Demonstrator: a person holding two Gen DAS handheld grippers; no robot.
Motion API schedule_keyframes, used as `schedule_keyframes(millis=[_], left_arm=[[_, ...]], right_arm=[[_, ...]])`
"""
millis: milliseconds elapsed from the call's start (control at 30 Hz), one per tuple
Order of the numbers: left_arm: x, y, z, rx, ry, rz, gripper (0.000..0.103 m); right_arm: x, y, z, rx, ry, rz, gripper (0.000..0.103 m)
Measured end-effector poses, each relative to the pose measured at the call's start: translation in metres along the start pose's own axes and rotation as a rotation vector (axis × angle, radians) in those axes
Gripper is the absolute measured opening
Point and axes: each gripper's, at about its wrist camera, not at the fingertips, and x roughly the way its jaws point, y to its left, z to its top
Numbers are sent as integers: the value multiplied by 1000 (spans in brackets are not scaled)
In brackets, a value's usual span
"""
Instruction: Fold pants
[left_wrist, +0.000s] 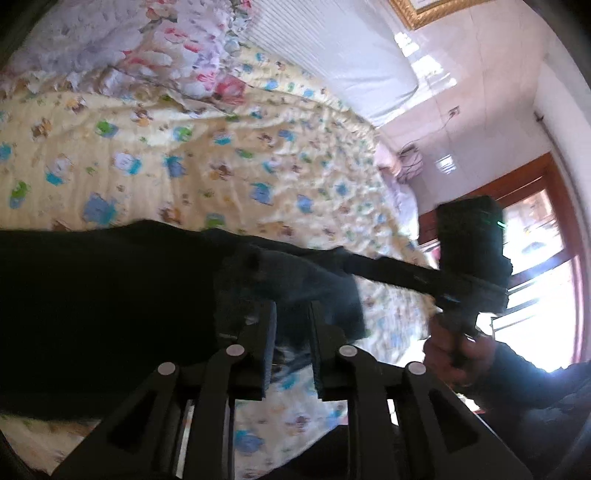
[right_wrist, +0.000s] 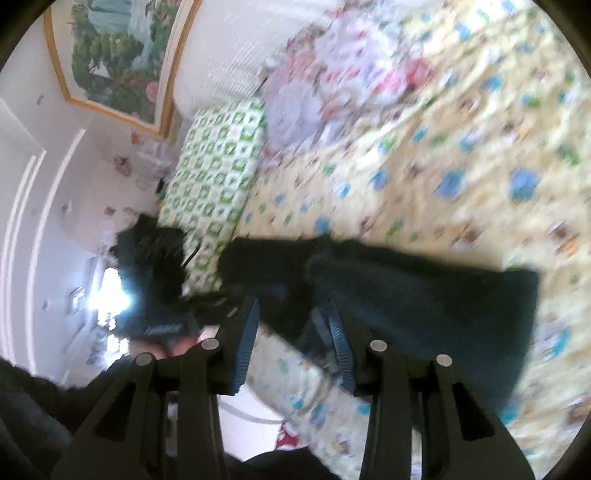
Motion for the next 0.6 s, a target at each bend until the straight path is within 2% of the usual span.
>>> schedule_keyframes(millis=[67, 133, 200, 267, 333, 467, 600], left_arm=[[10, -3, -7, -18, 9, -2, 21], [23, 0, -15, -45, 35, 11, 22], [38, 6, -25, -81, 67, 44, 22], [50, 14, -36, -101, 102, 108, 22], [54, 21, -44, -132, 109, 120, 22], [42, 31, -47, -194, 53, 95, 23], [25, 34, -50, -230, -3, 105, 34]], right_arm=[[3, -9, 6, 0, 18, -89, 38], [12, -19, 8, 11, 61, -131, 20], [29, -26, 7, 17, 122, -162, 19], [48, -28, 1, -4, 169, -191, 19], [60, -31, -2, -15, 200, -218, 19], [66, -20, 4, -67, 213, -232, 19], [66, 5, 15, -135, 200, -195, 19]])
